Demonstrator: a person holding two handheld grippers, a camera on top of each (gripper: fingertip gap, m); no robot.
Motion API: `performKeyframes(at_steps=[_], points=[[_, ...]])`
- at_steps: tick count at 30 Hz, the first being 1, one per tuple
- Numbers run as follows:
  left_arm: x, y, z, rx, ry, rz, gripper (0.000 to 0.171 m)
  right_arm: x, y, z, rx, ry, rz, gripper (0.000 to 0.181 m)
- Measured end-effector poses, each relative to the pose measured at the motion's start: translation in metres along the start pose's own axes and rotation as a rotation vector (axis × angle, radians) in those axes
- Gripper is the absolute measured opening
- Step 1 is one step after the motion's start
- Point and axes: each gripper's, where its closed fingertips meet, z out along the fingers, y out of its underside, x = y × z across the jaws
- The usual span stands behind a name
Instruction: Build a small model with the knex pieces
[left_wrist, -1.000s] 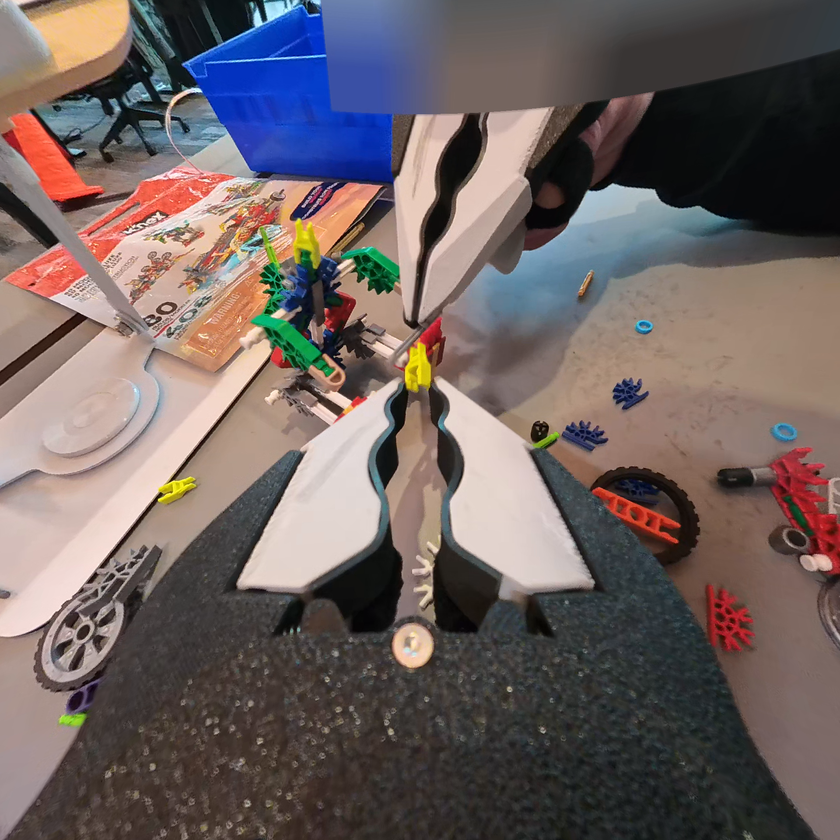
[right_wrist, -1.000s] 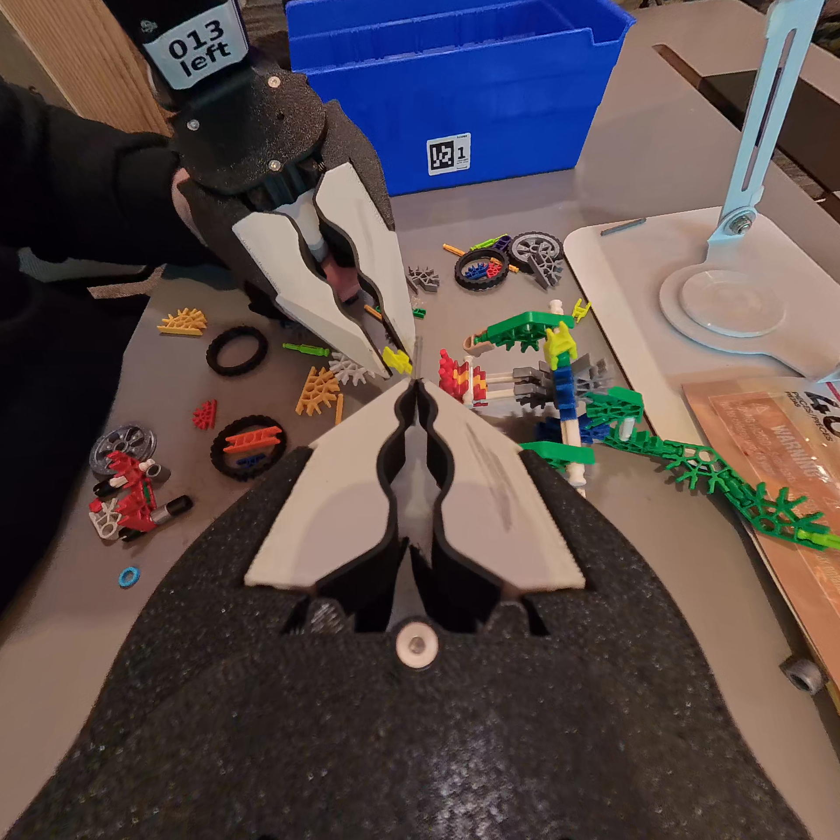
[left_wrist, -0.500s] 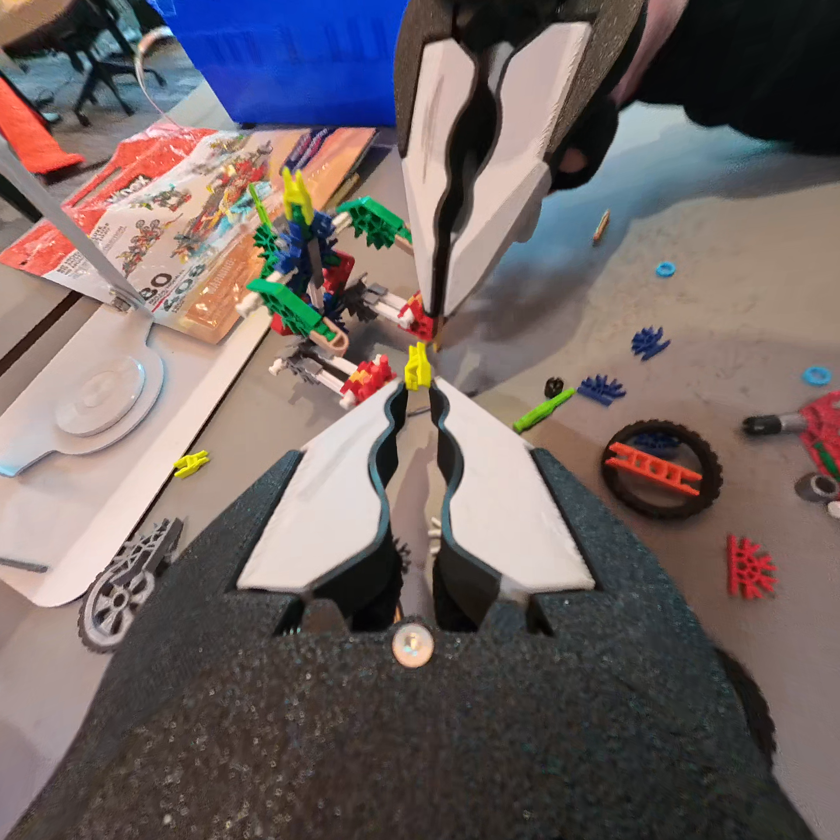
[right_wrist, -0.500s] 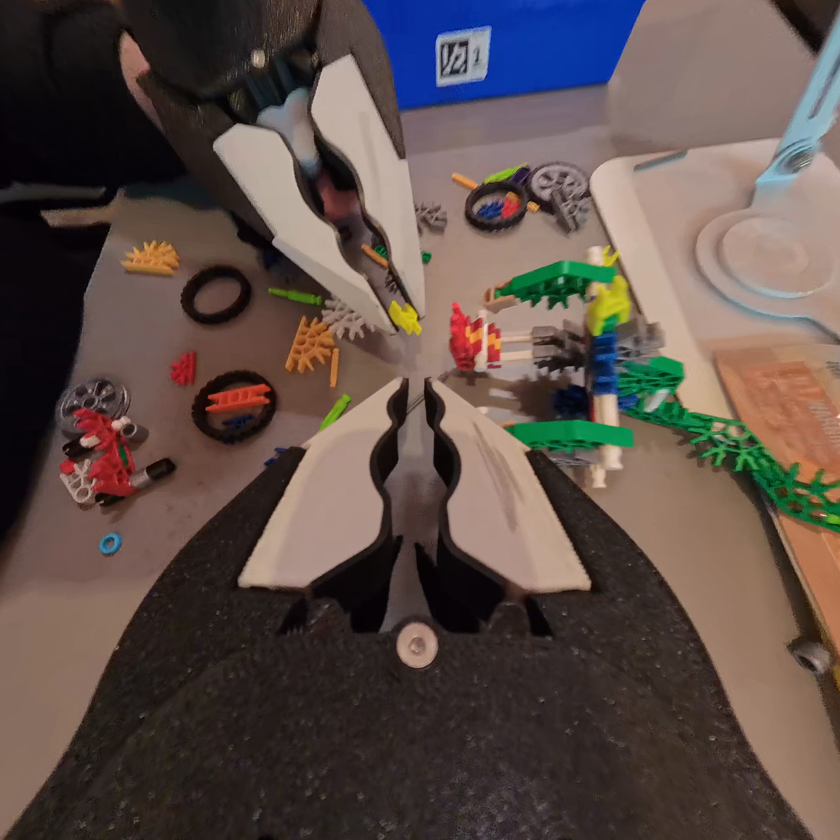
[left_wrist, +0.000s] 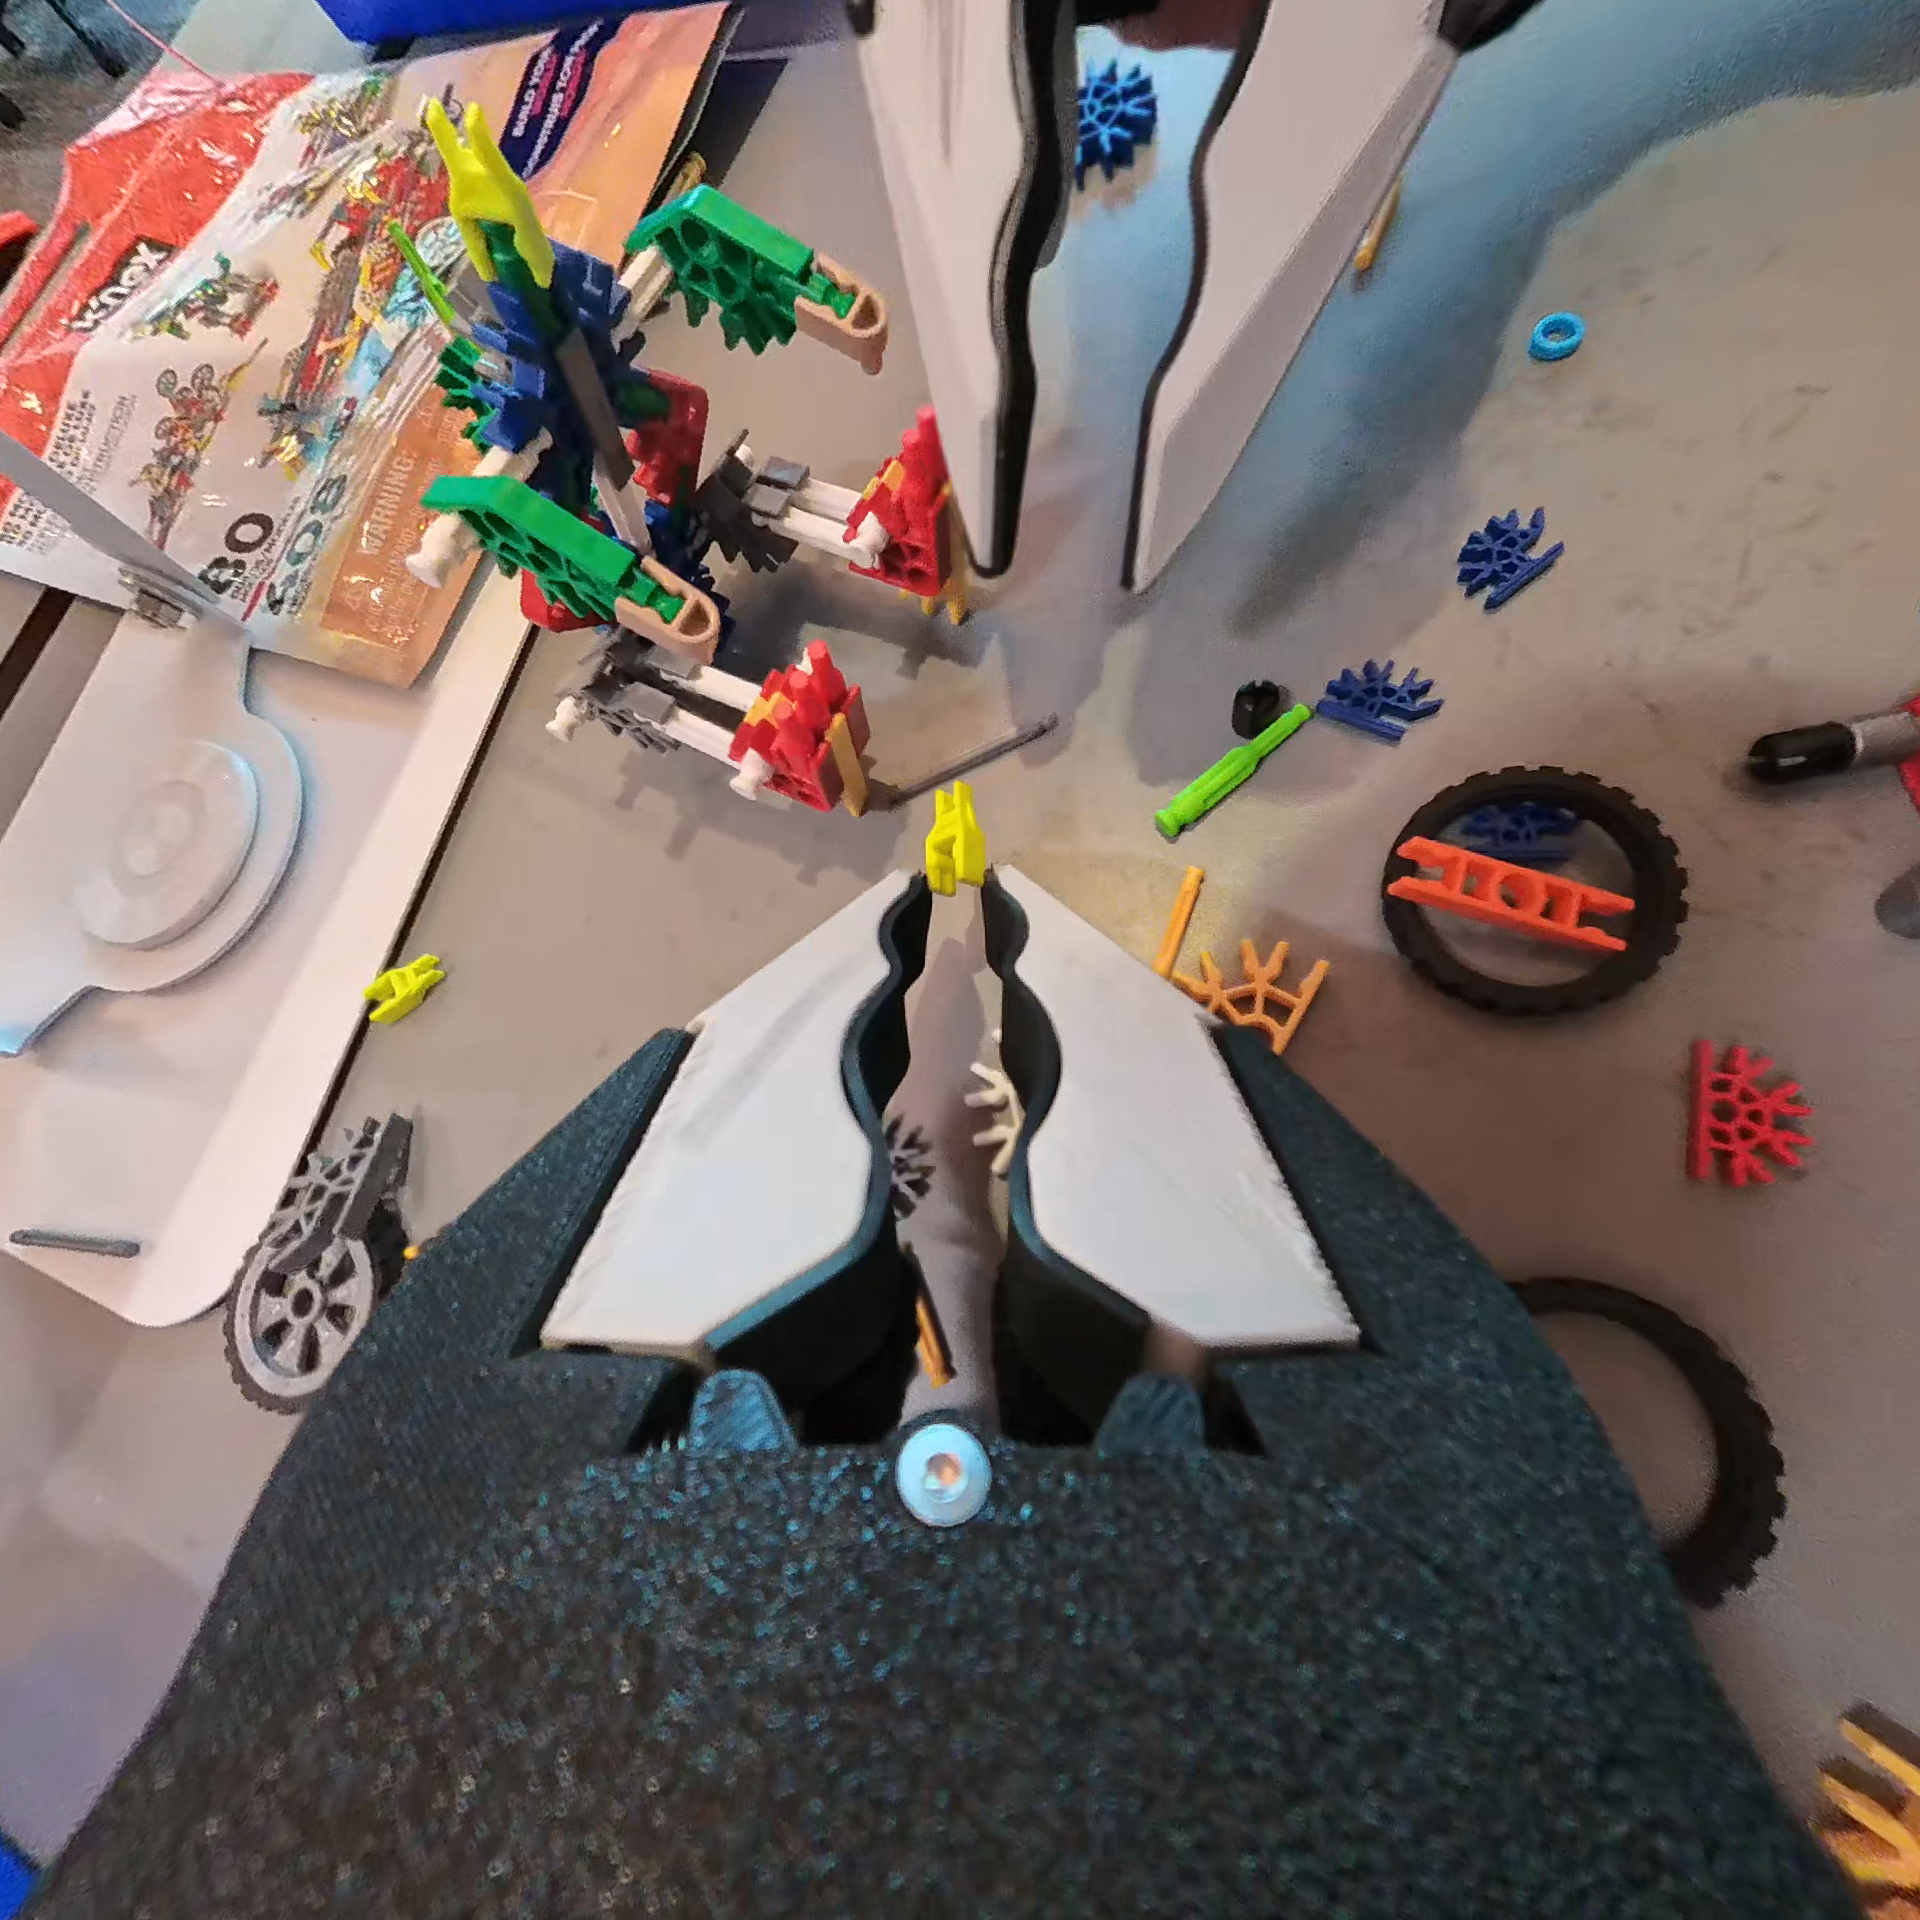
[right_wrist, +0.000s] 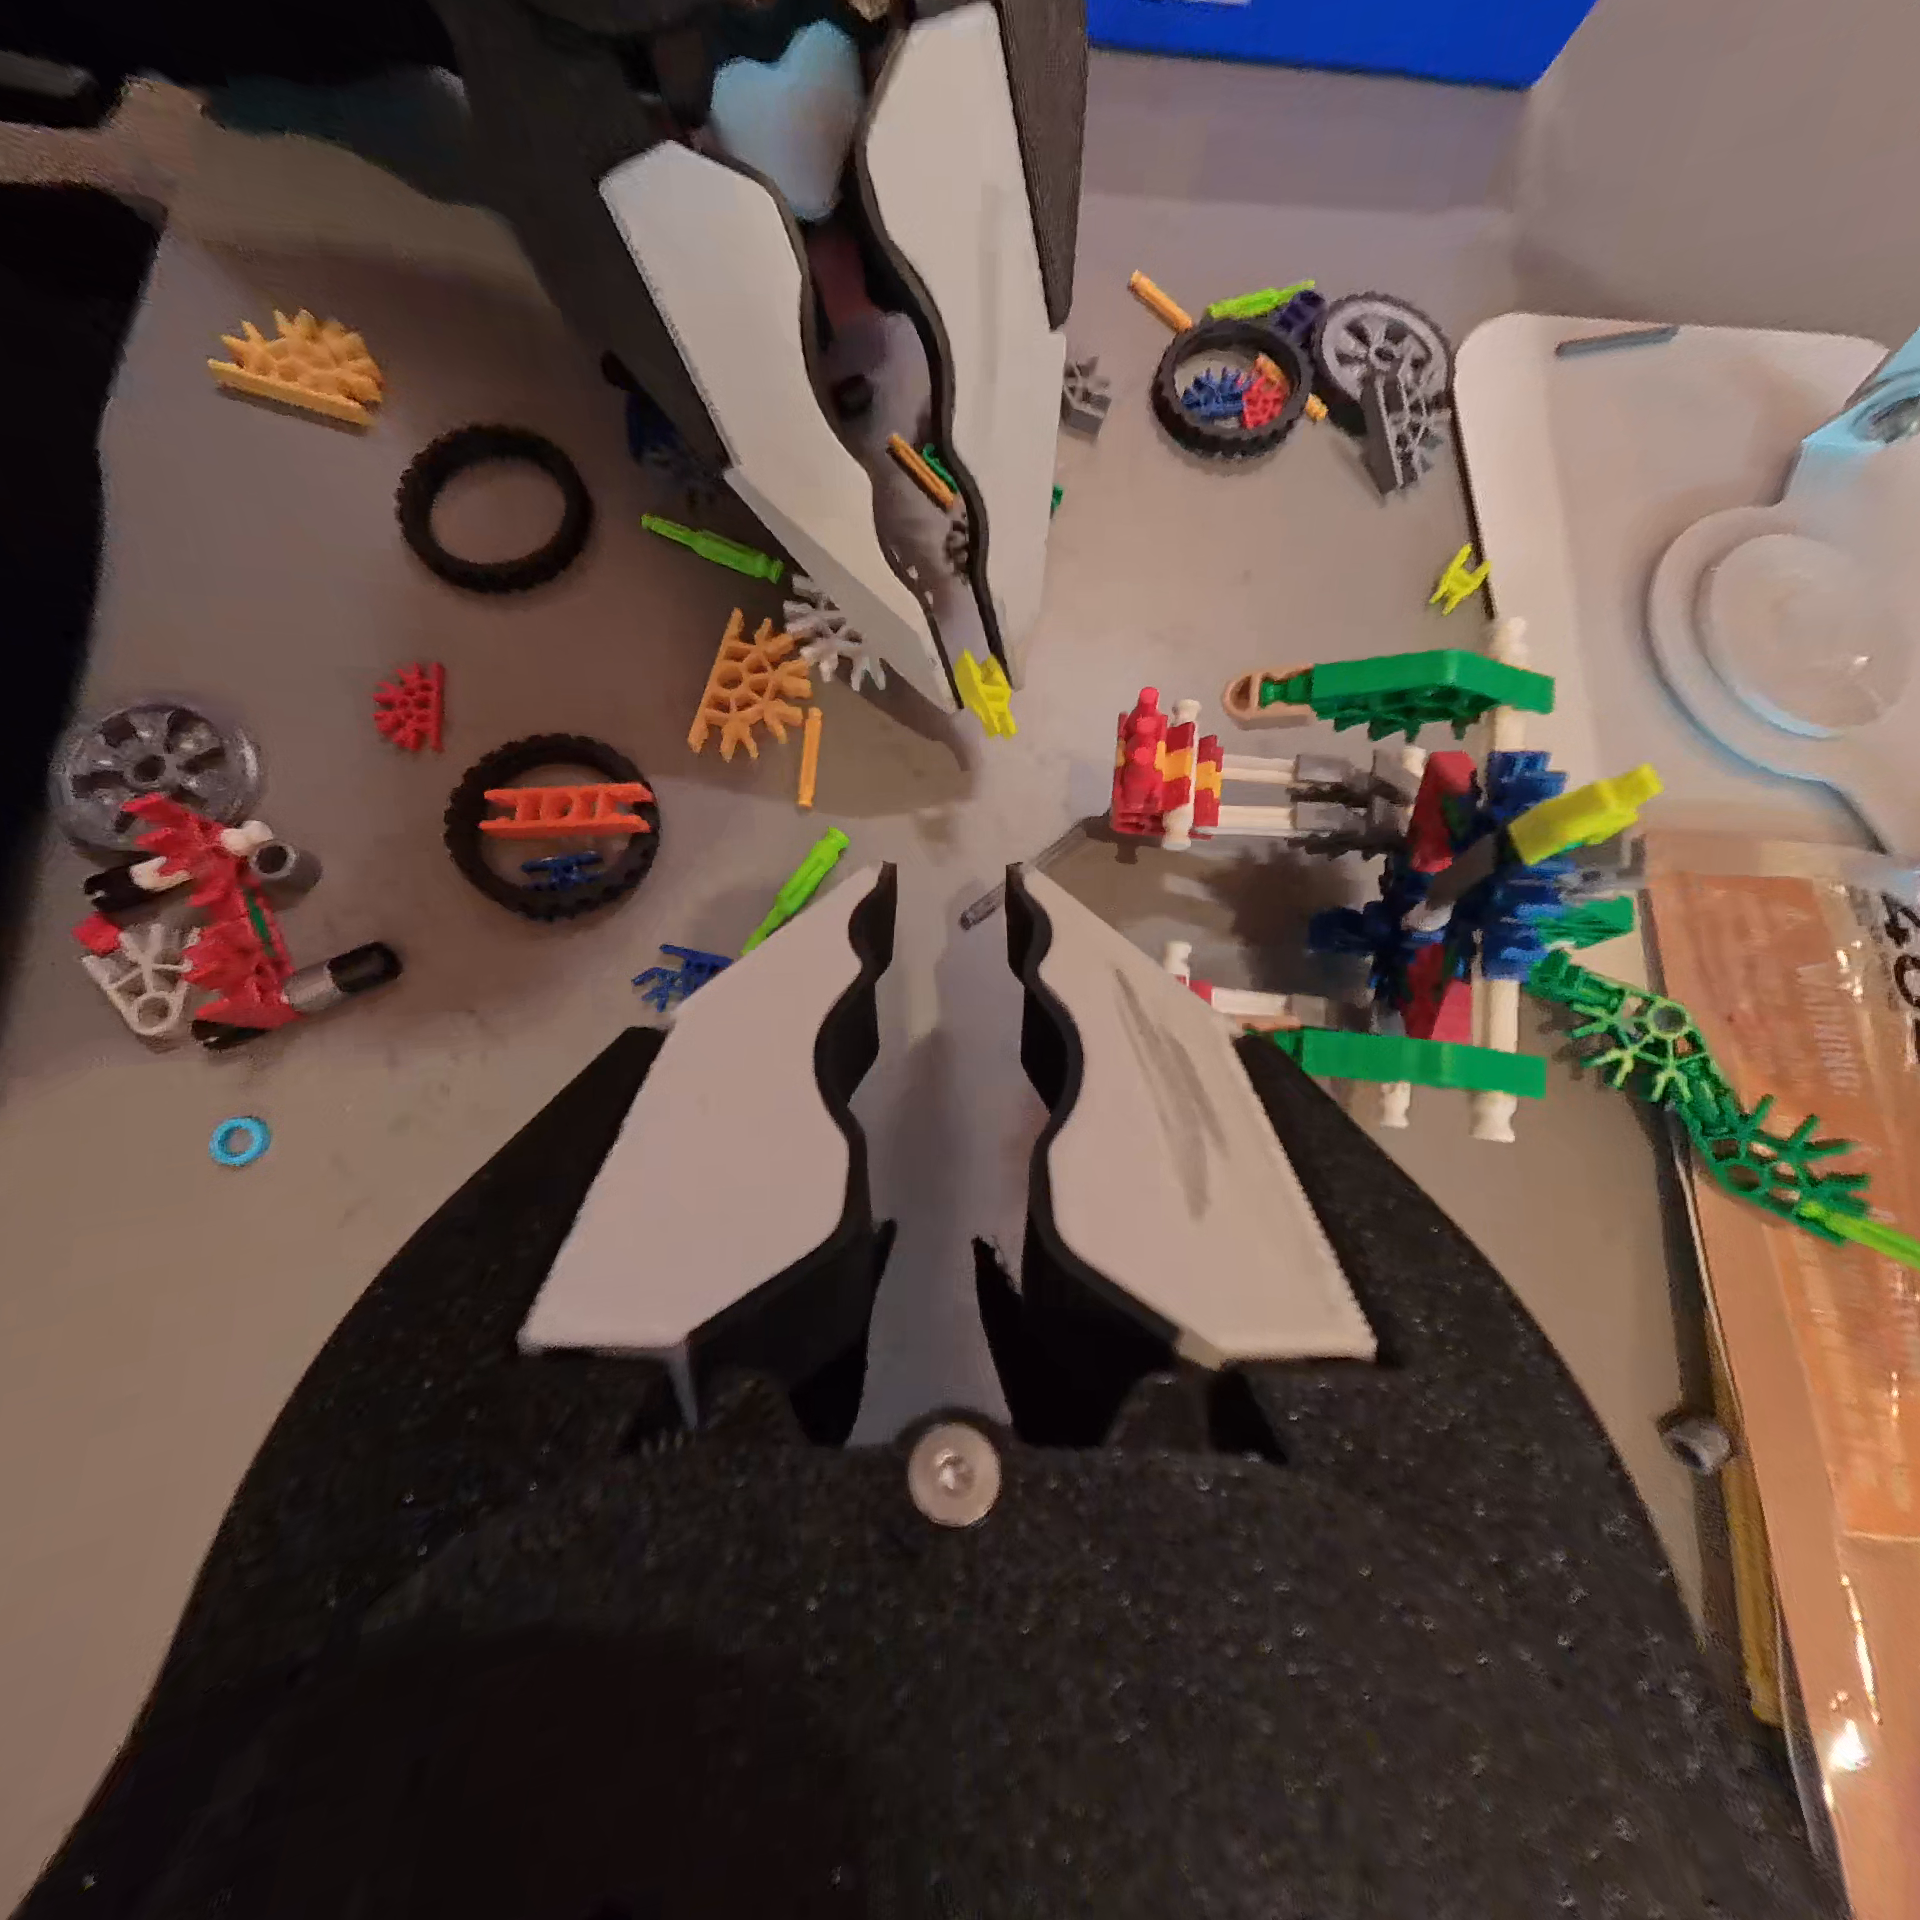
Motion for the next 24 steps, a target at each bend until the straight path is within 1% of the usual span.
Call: performKeyframes(at_steps=[5,7,10,13,14,19,24], points=[[0.000,0.002,0.004,-0.019,-0.002,0.025,0.007,0.002,0.024,0.020,-0.151,0.033,0.033,0.020],[0.001,0.003,0.005,-0.020,-0.002,0.022,0.007,-0.002,0.030,0.026,-0.186,0.011,0.057,0.020],[0.001,0.006,0.006,-0.021,0.004,0.012,0.007,-0.010,0.026,0.032,-0.160,-0.036,0.106,0.022],[0.000,0.007,0.006,-0.023,0.007,0.007,0.007,-0.030,0.011,0.037,-0.080,-0.145,0.115,0.022],[-0.001,0.007,0.006,-0.024,0.006,0.008,0.007,-0.032,0.008,0.037,-0.067,-0.152,0.109,0.022],[-0.004,0.010,0.003,-0.023,0.001,-0.003,0.007,-0.007,0.007,0.029,-0.037,-0.045,0.124,0.024],[-0.006,0.014,0.003,-0.036,0.006,-0.014,0.007,-0.009,0.001,0.041,-0.037,0.007,0.046,0.032]])
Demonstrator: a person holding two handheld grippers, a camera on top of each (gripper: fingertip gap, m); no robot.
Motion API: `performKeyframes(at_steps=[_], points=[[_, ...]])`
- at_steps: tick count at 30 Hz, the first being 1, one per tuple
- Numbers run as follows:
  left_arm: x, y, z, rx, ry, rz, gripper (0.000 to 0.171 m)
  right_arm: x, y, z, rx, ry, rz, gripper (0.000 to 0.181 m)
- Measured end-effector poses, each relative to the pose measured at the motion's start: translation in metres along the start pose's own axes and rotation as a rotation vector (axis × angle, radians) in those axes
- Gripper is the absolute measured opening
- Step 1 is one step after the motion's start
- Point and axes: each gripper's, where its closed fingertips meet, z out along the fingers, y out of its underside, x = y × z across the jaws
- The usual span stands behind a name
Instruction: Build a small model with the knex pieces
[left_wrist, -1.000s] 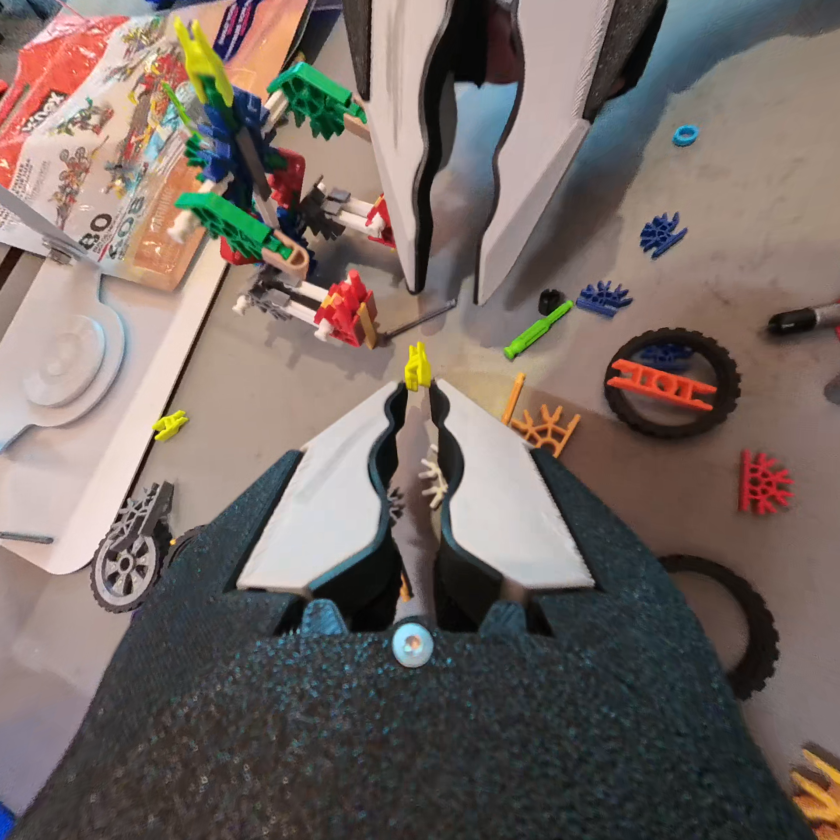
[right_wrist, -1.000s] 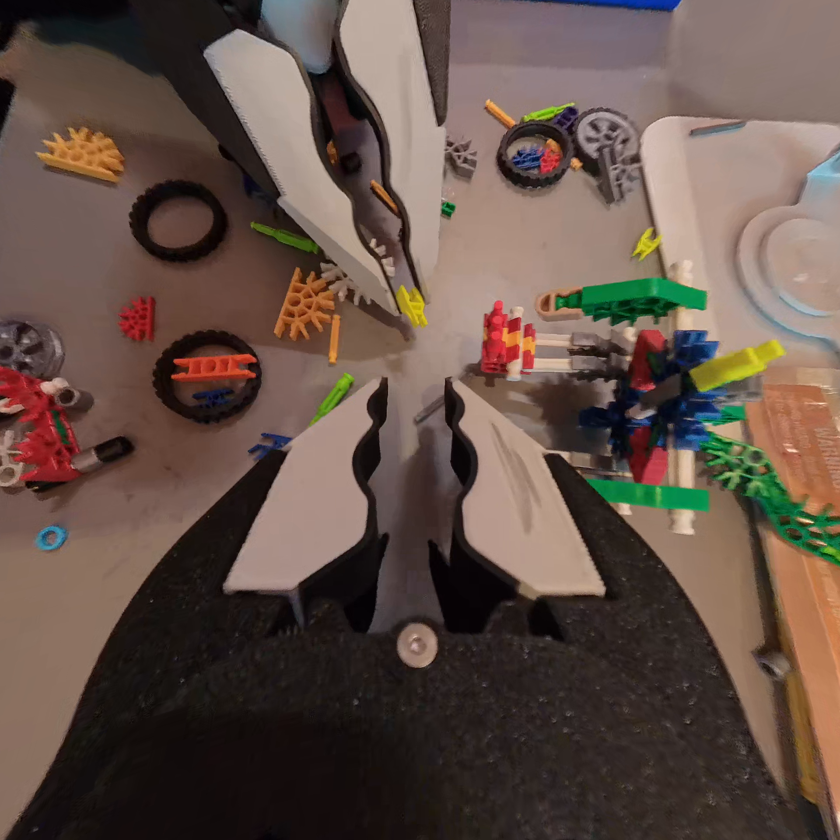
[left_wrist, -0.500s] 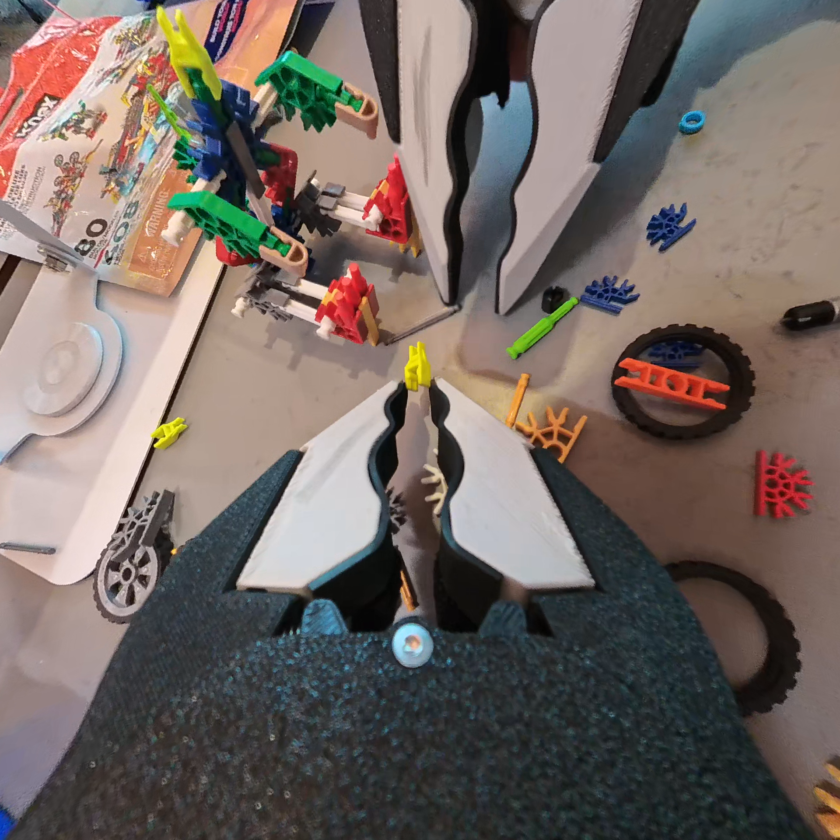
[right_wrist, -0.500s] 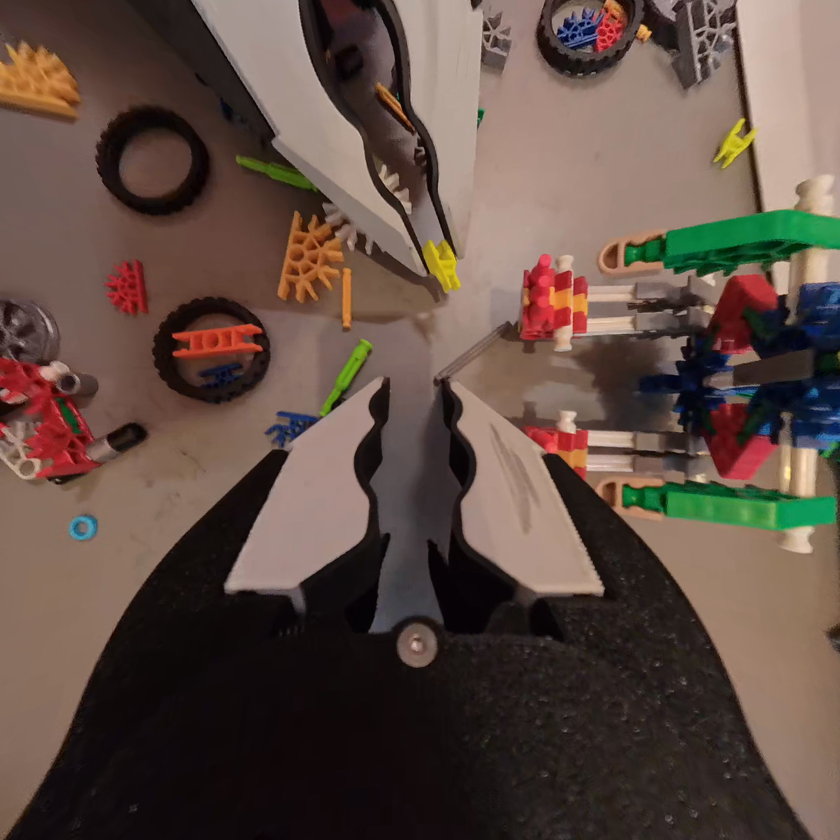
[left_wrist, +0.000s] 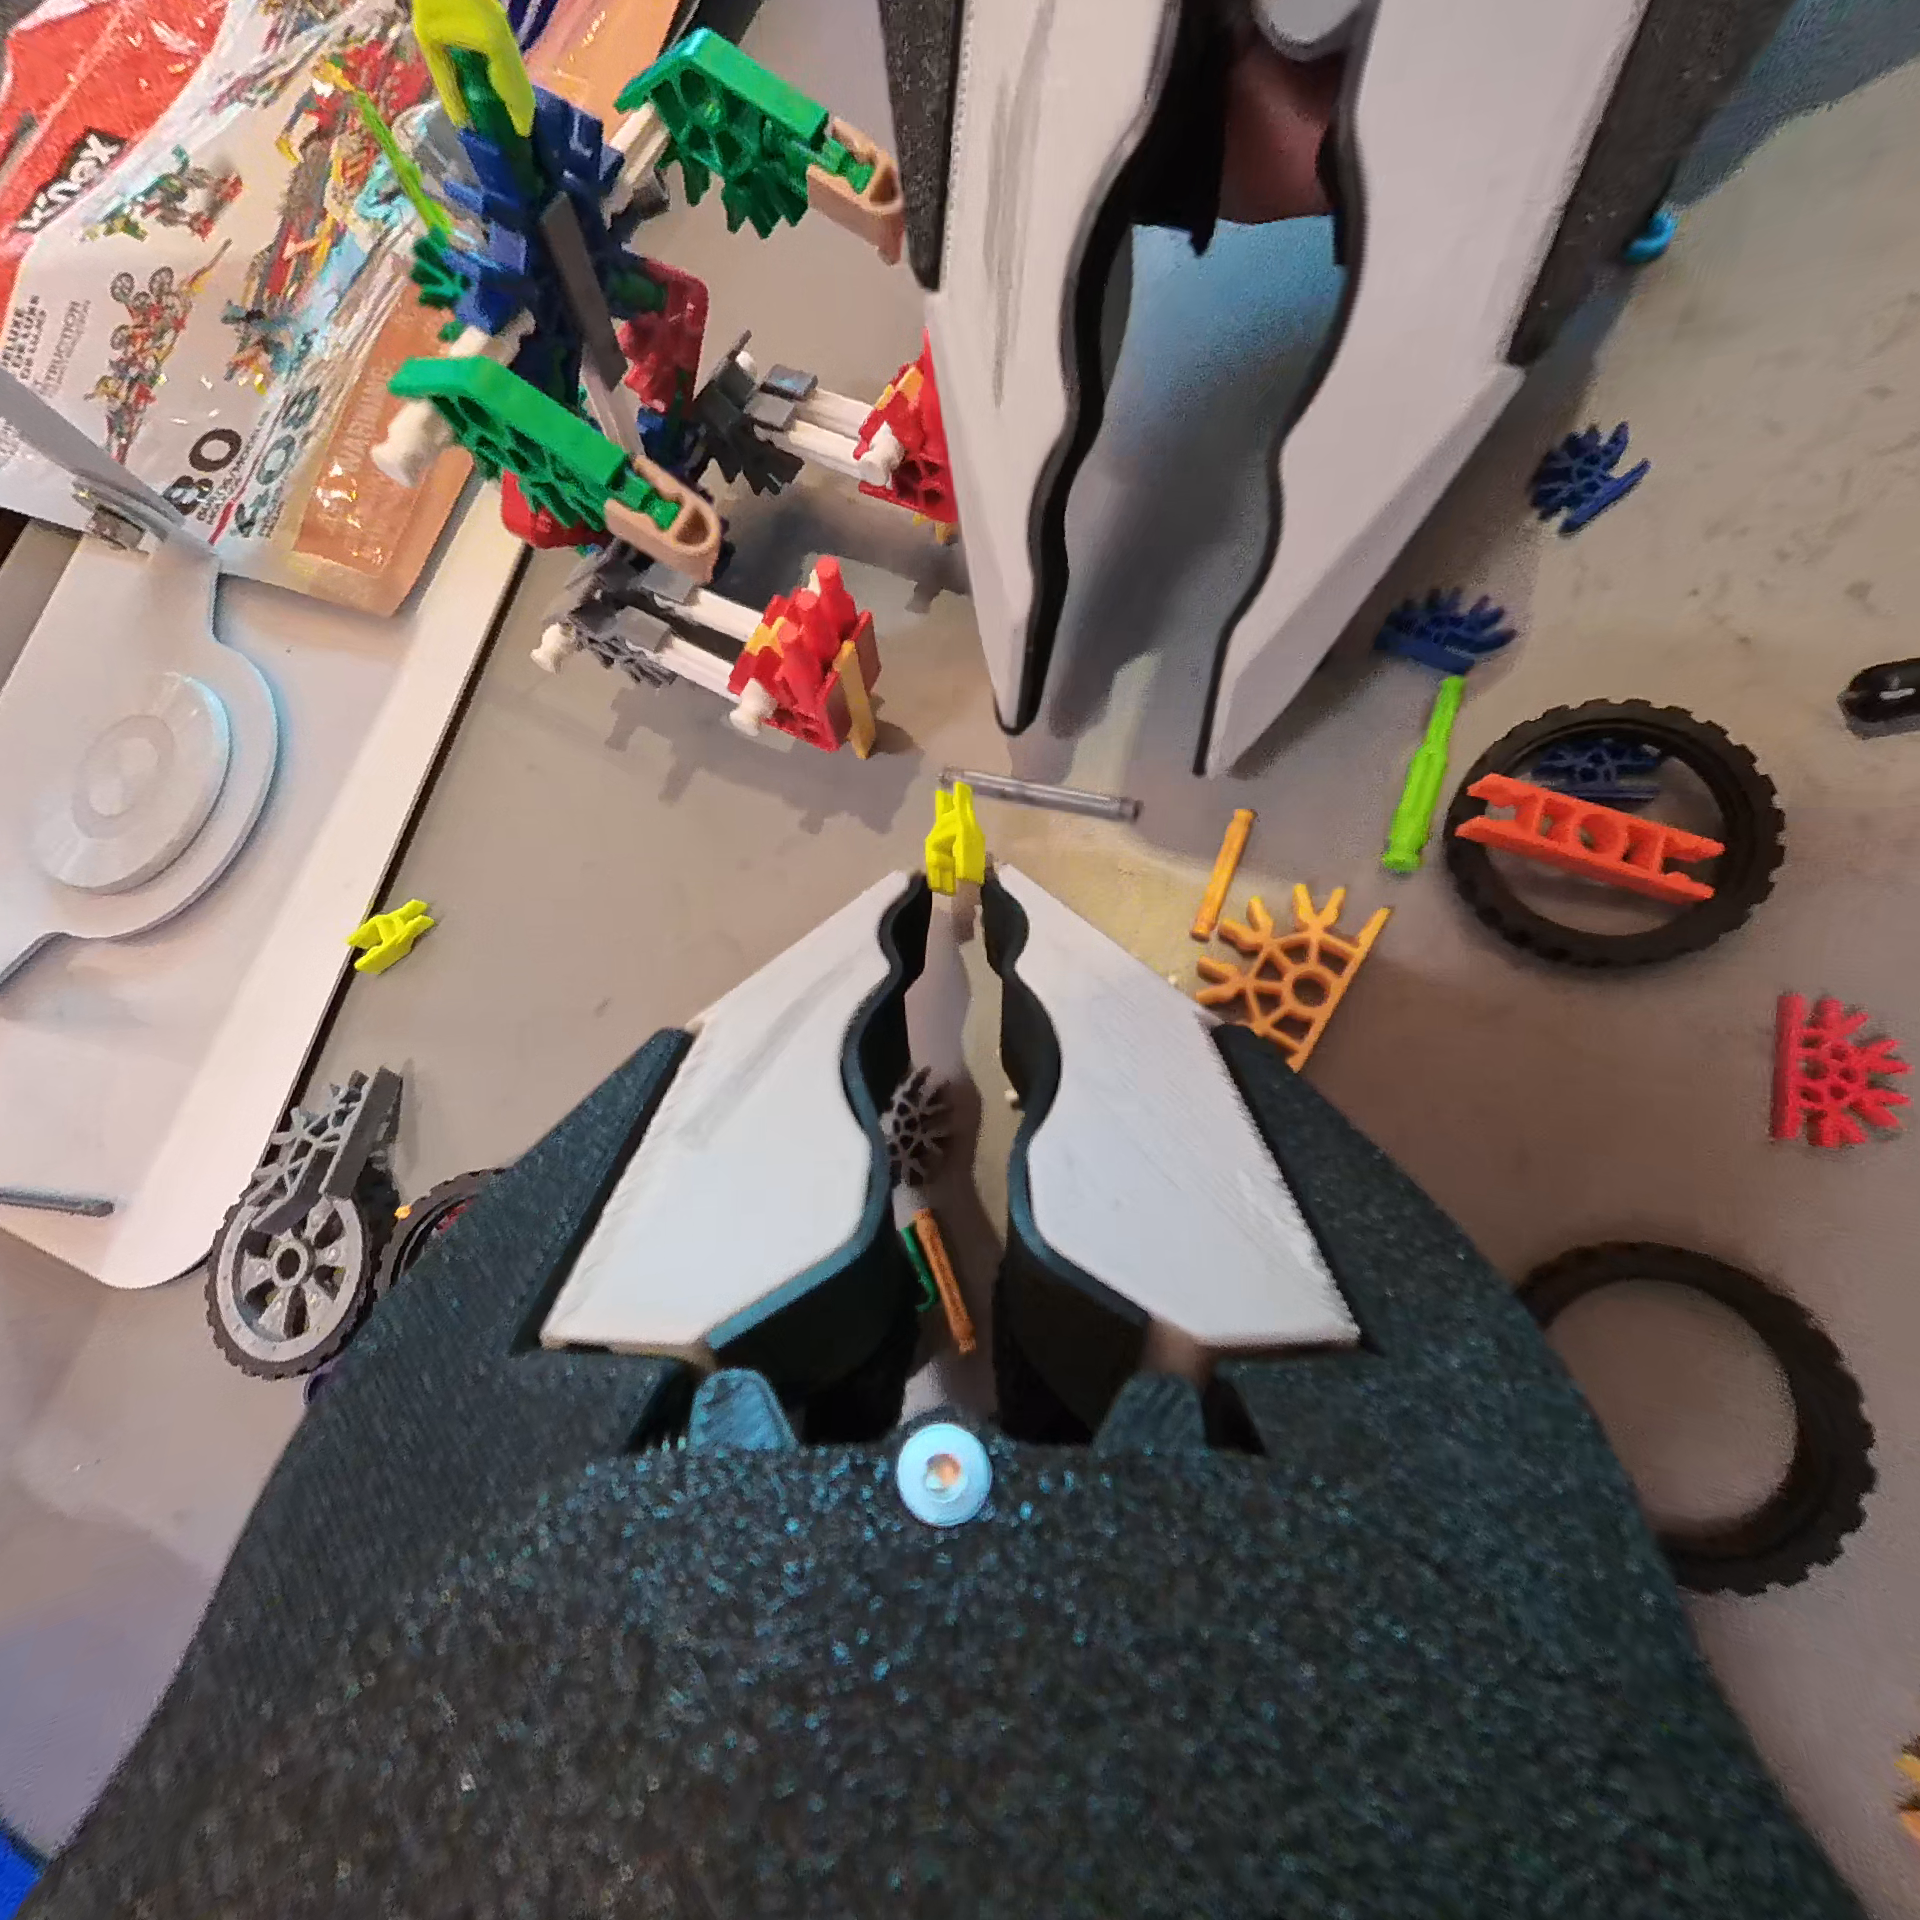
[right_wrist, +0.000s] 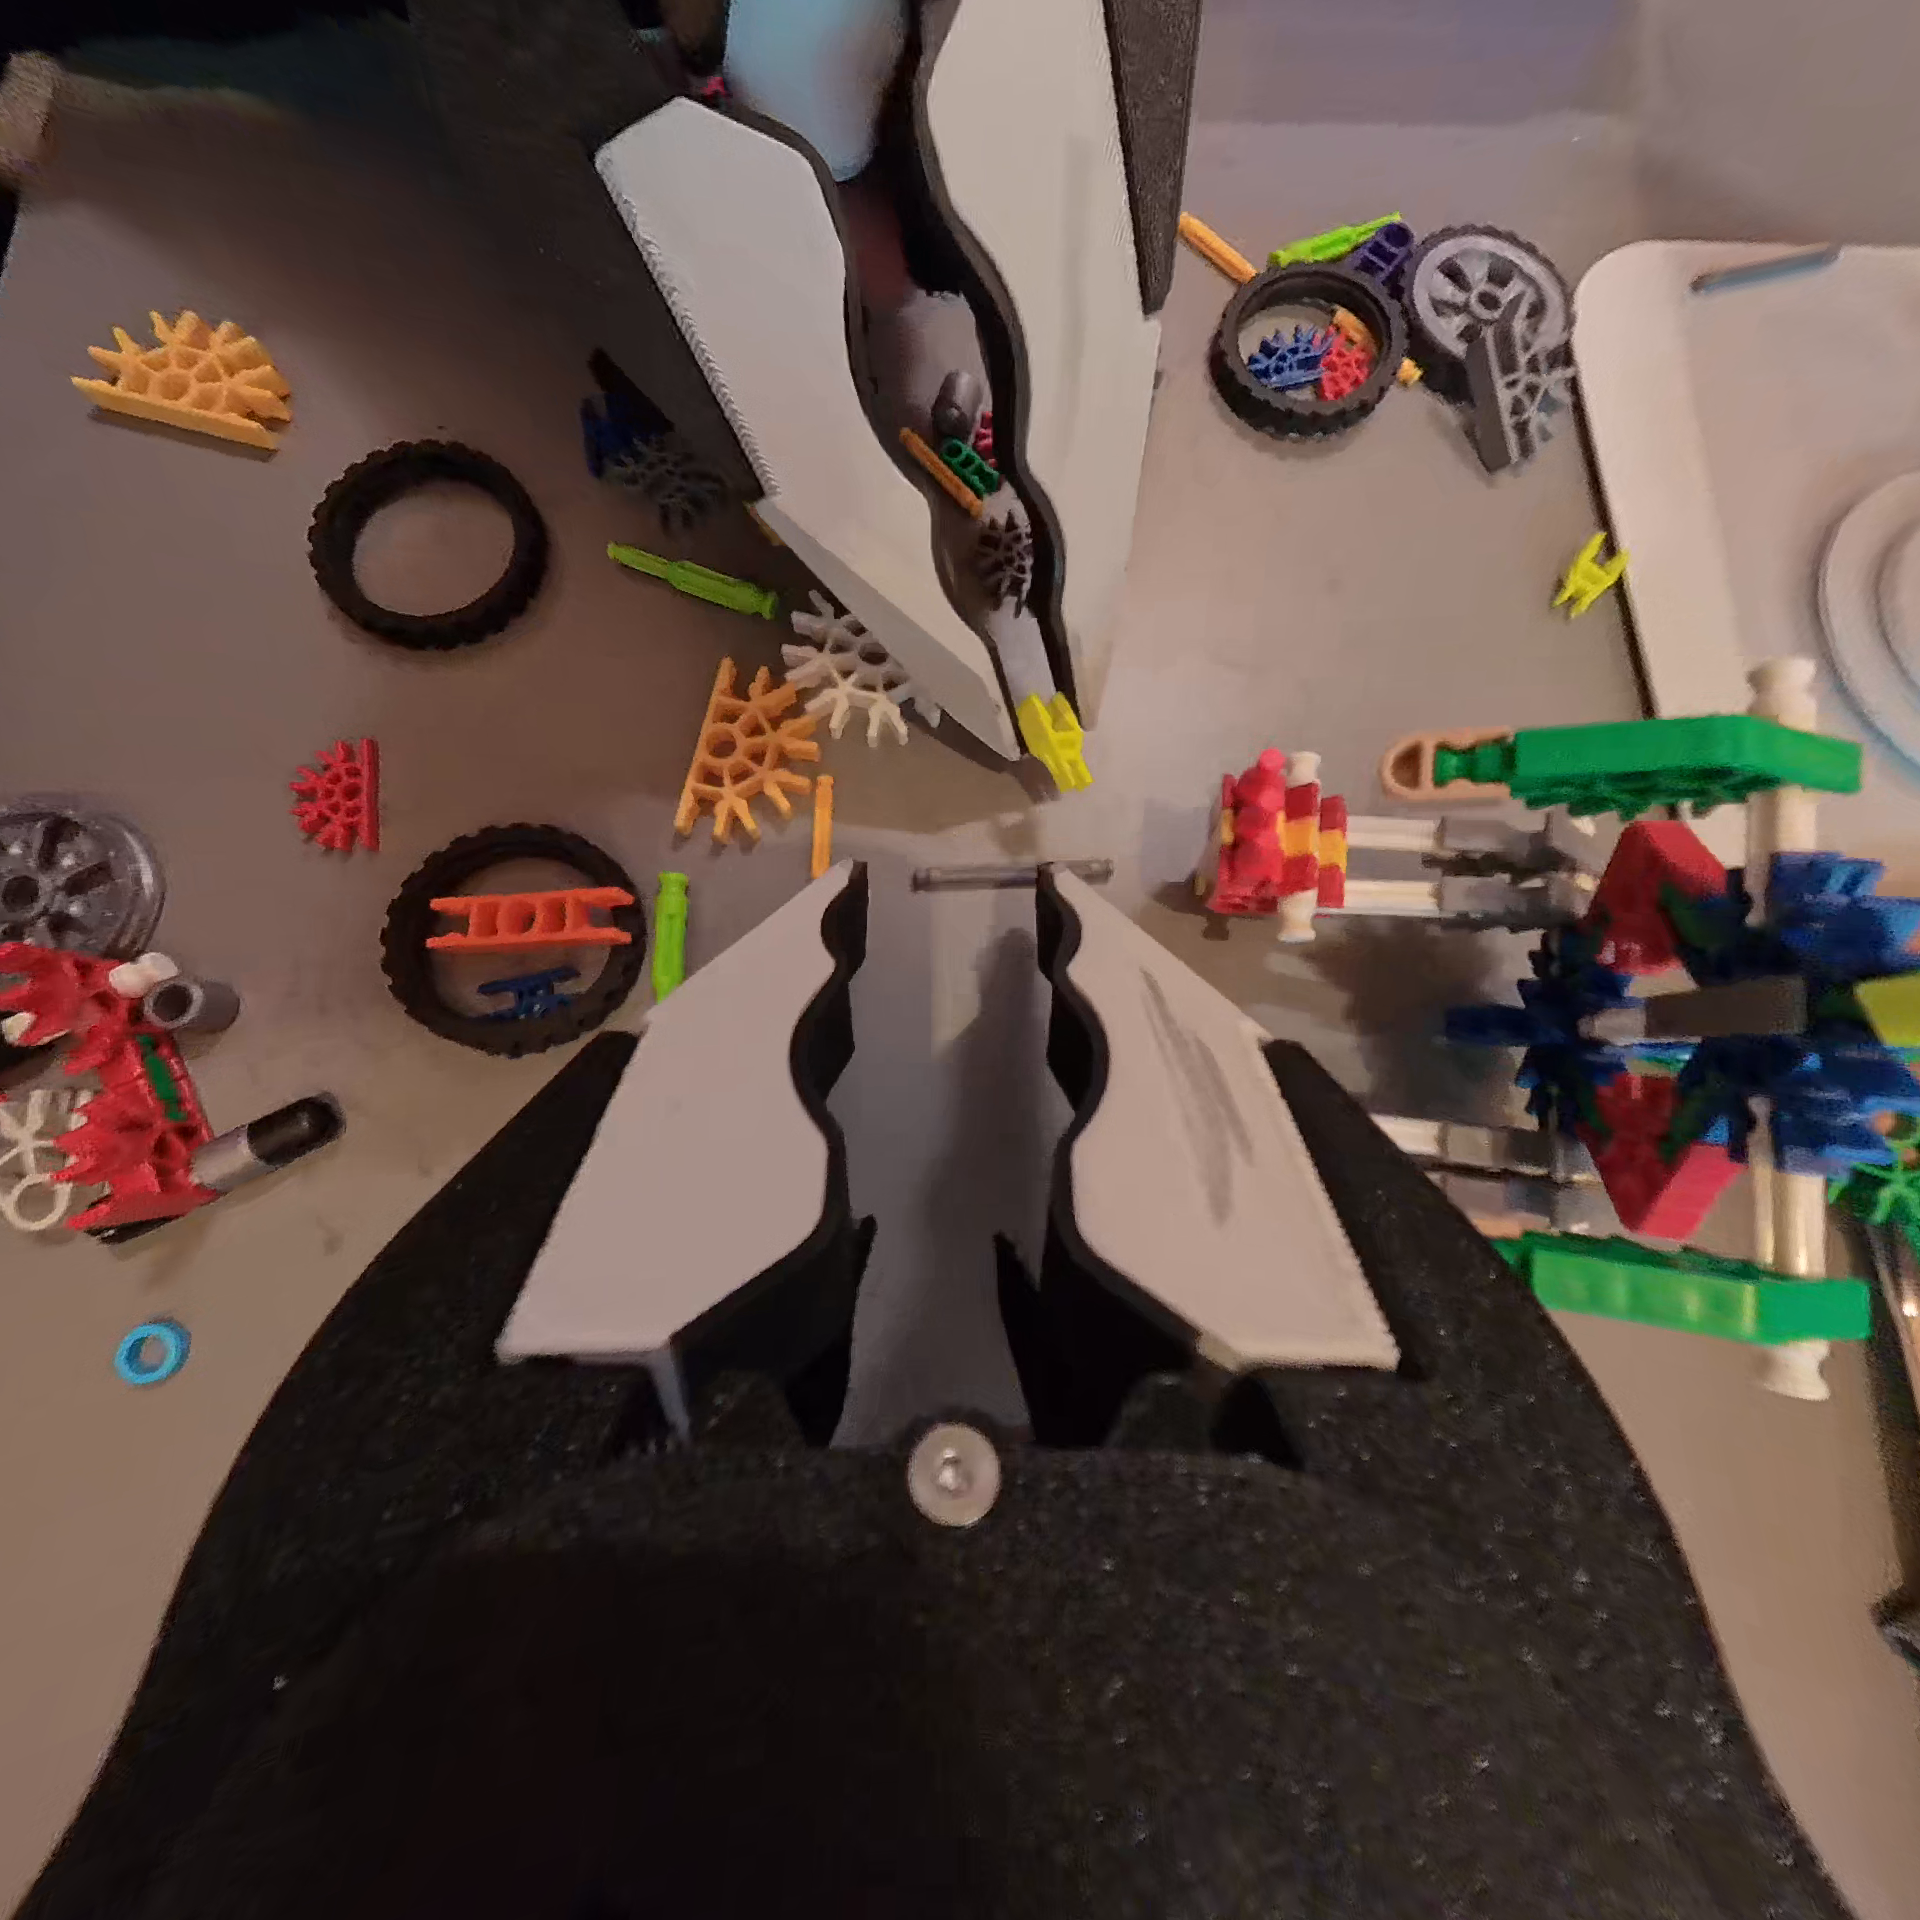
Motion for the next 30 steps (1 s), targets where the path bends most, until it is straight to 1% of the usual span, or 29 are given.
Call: performKeyframes(at_steps=[2,6,9,13,15,23,27,30], points=[[0.000,0.002,0.000,-0.002,0.002,-0.003,0.008,0.003,-0.002,0.003,0.002,0.030,-0.013,0.033],[0.000,0.002,-0.001,0.002,0.010,-0.008,0.007,0.009,0.002,0.009,-0.006,0.048,-0.013,0.044],[0.002,0.003,-0.001,-0.004,0.020,-0.006,0.007,0.011,0.005,0.012,-0.009,0.041,-0.001,0.049],[0.004,0.003,0.000,-0.007,0.029,-0.002,0.007,0.009,0.004,0.014,0.011,-0.002,0.020,0.047],[0.004,0.004,0.000,-0.012,0.031,0.001,0.007,0.011,0.004,0.015,0.014,-0.007,0.027,0.041],[0.008,0.006,0.002,-0.018,0.056,-0.001,0.007,0.011,0.002,0.012,0.038,-0.006,0.005,0.040],[0.014,0.004,0.002,-0.015,0.118,-0.041,0.007,0.008,-0.004,0.009,0.080,0.004,-0.036,0.040],[0.020,0.003,0.004,-0.036,0.166,-0.047,0.007,0.007,-0.003,0.011,0.071,0.016,-0.079,0.040]])
